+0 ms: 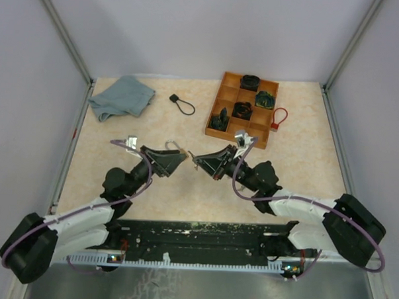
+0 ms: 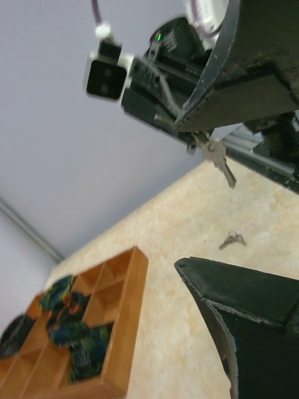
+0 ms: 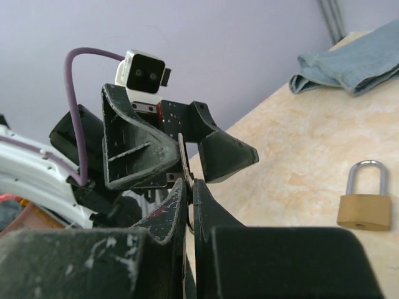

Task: Unlock with the key

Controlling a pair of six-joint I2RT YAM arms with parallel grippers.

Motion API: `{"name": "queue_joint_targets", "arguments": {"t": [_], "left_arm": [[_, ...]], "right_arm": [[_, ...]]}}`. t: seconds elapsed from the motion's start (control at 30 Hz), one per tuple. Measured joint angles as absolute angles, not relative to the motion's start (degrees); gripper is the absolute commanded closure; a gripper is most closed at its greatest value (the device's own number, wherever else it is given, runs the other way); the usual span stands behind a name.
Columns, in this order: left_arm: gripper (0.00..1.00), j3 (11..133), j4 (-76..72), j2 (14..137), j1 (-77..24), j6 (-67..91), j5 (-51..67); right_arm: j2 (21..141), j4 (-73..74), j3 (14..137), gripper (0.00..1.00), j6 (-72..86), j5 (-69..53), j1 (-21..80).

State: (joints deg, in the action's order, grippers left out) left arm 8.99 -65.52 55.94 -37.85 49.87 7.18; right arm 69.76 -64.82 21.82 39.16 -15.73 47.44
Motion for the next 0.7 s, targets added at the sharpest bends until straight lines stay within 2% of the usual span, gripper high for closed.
{"name": "queue_joint_targets", "arguments": {"t": [0.1,0.27,0.43,0.57,0.7], "left_arm": [[0.01,12.3,-51.4,51.6,-37.8,46.8,3.4],[0.00,20.1,-30.3,47.4,-37.8,41.3,-2.9],[0.03,22.5,-17.2,43.5,-37.8,39.5,-9.0],[0.06,27.7,-6.3,46.7,-37.8,37.6,-12.2],[0.07,36.5,3.0,55.1,-37.8,35.9,-15.5]], "right_arm": [[66.4,-60.6,21.7,1.00,36.8,-13.8,47.2],[60.2,-53.8,20.0,1.00,32.6,-10.1,46.3],[56.5,-49.1,18.0,1.00,29.9,-7.5,45.4],[55.5,-46.9,17.0,1.00,28.2,-6.2,45.2],[54.6,-45.7,16.2,1.00,26.5,-5.4,45.2]]}}
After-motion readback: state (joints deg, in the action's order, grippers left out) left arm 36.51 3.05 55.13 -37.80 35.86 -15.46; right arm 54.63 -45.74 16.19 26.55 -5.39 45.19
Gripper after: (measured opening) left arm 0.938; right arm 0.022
